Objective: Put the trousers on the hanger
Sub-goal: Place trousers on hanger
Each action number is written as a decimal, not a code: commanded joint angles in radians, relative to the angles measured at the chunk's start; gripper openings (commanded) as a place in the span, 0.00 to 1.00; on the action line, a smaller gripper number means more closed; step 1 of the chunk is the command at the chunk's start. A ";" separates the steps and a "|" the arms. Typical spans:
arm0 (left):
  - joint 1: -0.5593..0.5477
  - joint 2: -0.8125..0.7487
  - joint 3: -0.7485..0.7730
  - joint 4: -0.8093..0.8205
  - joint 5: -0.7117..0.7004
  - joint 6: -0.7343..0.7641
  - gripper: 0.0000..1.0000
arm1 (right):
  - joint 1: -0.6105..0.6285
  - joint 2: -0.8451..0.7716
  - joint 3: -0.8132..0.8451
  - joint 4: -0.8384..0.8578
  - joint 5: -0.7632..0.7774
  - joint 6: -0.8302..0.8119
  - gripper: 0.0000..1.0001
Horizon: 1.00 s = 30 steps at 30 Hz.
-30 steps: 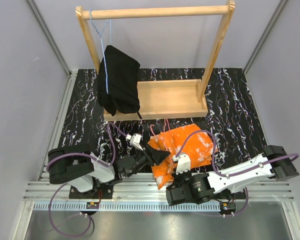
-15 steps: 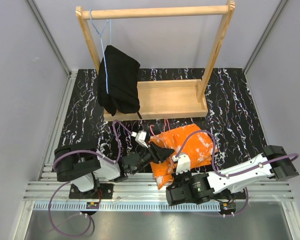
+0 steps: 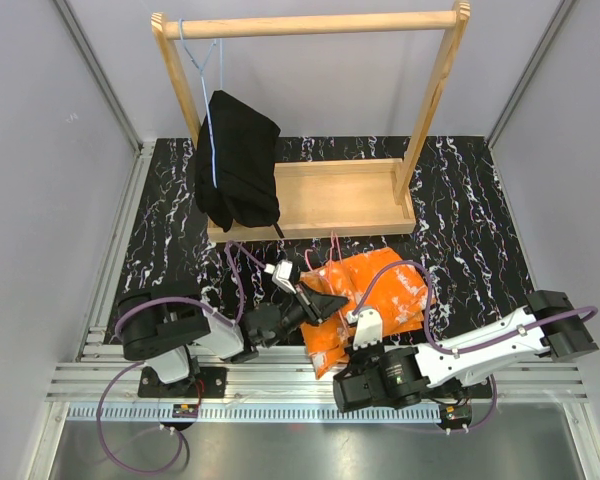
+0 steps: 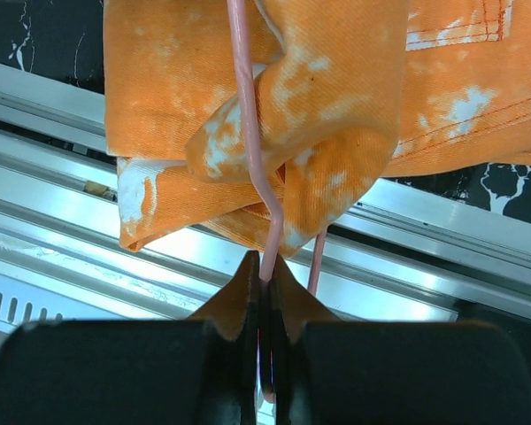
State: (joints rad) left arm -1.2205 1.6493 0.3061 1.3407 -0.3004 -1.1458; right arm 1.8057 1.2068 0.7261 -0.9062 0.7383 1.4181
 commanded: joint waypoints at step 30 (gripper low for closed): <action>0.007 0.034 -0.127 0.325 -0.055 -0.008 0.00 | -0.665 -0.276 0.009 0.177 -0.082 -0.619 0.93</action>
State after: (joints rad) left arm -1.2163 1.6909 0.2054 1.3411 -0.3161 -1.1759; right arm 1.2285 0.9344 0.7517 -0.8375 0.7513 0.9237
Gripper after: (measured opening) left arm 0.049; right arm 0.930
